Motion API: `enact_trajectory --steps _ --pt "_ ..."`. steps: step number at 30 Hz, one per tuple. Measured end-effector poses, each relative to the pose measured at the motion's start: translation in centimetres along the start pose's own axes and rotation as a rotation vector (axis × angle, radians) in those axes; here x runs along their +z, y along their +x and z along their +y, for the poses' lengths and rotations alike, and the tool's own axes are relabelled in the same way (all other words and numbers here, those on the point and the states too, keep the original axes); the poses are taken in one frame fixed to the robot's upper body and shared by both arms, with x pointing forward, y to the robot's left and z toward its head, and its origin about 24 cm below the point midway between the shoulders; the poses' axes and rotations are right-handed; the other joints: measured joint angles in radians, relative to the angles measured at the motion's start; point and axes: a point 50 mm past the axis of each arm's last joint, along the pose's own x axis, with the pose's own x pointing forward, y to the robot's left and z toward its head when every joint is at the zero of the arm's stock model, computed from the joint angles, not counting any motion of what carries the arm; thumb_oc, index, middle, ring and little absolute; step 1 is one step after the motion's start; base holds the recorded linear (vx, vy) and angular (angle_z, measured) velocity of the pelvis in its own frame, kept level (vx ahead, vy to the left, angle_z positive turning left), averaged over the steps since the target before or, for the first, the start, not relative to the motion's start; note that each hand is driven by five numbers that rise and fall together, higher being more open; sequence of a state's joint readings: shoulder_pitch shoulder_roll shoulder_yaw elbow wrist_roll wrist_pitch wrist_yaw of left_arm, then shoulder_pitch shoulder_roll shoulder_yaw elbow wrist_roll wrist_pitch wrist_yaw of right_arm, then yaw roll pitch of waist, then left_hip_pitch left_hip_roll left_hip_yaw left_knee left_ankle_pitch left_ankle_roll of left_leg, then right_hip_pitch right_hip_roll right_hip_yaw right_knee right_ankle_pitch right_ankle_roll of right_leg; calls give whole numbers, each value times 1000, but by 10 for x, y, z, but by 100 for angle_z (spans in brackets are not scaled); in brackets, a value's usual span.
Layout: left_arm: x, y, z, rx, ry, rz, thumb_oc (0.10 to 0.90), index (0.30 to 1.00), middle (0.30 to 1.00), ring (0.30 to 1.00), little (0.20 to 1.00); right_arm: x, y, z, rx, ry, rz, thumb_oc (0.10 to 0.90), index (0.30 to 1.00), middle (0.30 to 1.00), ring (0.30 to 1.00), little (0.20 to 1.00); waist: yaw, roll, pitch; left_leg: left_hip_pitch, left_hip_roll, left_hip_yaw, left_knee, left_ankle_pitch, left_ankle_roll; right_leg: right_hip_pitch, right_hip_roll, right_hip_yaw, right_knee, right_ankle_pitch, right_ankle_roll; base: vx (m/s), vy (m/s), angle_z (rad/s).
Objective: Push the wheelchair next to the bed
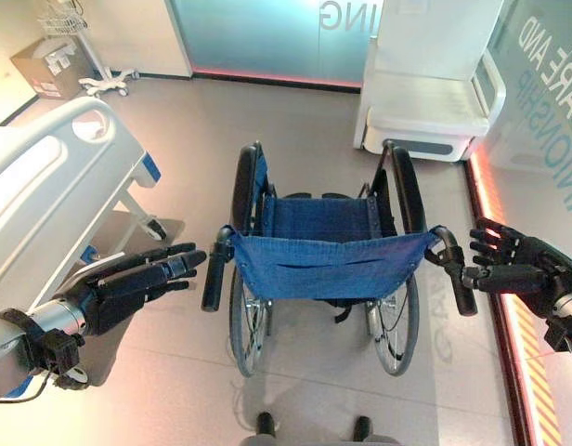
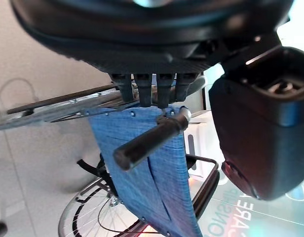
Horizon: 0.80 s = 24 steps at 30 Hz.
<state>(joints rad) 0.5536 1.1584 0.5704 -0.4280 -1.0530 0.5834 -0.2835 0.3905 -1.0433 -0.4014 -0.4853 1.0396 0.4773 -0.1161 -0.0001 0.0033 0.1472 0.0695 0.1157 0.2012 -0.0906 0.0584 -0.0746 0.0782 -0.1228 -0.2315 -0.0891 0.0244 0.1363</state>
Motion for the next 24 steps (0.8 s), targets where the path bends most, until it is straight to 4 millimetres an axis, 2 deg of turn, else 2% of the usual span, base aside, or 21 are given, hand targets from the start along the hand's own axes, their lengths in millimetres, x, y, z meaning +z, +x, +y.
enact_trajectory --steps 6,17,24 --pt "2 0 -1 -28 39 14 800 900 900 900 900 -9 2 7 36 70 44 800 900 900 900 900 14 5 -13 -1 0 -1 0 0 0 0 0 0 0 0 0 0 0 0" --pt "1 2 -5 -66 86 90 800 900 900 900 900 -21 5 0 -44 74 103 800 900 900 900 900 15 3 -15 -6 -1 -1 0 0 0 -7 -1 1 0 1 2 6 1 0" --pt "2 15 -13 -100 84 116 800 900 900 900 900 -32 17 1 -95 74 171 800 900 900 900 900 15 5 -16 -6 -3 -1 0 0 0 -7 -2 1 0 2 2 18 2 0"
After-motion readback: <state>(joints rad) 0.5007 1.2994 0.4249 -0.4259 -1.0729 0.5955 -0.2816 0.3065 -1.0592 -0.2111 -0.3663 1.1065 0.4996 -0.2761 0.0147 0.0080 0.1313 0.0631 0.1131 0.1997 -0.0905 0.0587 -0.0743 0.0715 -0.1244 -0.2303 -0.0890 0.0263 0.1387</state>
